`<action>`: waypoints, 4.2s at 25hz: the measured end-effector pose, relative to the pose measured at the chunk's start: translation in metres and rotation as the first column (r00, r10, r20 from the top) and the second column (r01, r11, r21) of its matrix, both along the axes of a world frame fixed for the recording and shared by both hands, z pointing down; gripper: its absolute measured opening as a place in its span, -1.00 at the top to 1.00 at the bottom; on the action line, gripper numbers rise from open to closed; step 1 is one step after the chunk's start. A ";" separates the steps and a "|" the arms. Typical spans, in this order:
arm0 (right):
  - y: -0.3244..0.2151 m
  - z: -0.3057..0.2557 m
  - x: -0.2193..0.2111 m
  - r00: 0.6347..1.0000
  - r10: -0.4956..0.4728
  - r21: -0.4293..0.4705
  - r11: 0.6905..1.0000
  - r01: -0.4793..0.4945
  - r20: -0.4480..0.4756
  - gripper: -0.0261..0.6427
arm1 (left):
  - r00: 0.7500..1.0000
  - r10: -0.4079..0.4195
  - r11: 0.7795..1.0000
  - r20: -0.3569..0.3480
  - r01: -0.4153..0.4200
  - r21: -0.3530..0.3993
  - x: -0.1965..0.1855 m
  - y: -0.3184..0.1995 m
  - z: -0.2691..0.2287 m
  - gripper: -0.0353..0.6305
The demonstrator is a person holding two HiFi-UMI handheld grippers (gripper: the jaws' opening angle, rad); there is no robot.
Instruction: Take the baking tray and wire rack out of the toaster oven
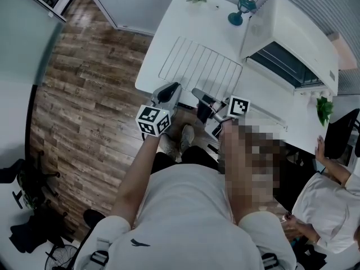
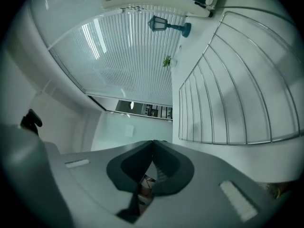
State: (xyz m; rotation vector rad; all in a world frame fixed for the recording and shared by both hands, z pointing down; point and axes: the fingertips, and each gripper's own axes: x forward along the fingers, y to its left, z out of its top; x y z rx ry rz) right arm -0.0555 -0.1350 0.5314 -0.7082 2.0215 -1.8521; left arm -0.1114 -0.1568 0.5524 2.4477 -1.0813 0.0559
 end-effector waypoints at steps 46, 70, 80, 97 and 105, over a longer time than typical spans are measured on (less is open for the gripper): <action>0.097 -0.154 0.180 0.190 0.865 0.862 0.491 -0.124 -0.465 0.92 | 1.000 0.013 0.953 -0.016 -0.008 0.302 -0.003 0.033 -0.121 0.87; 0.116 -0.143 0.416 0.266 0.848 0.848 0.507 -0.154 -0.458 0.92 | 0.995 -0.095 0.935 0.007 0.087 0.344 0.203 0.030 -0.135 0.87; 0.084 -0.132 0.424 0.269 0.836 0.835 0.527 -0.157 -0.477 0.92 | 0.996 -0.089 0.943 0.016 0.079 0.324 0.216 0.001 -0.125 0.87; -0.009 -0.089 0.432 0.438 0.817 0.634 0.570 -0.522 -0.374 0.91 | 0.997 -0.070 0.954 0.015 0.062 0.293 0.205 -0.048 -0.110 0.87; -0.056 -0.043 0.430 0.542 0.831 0.266 0.555 -0.788 -0.127 0.62 | 0.996 -0.089 0.956 0.019 0.080 0.282 0.191 -0.058 -0.106 0.87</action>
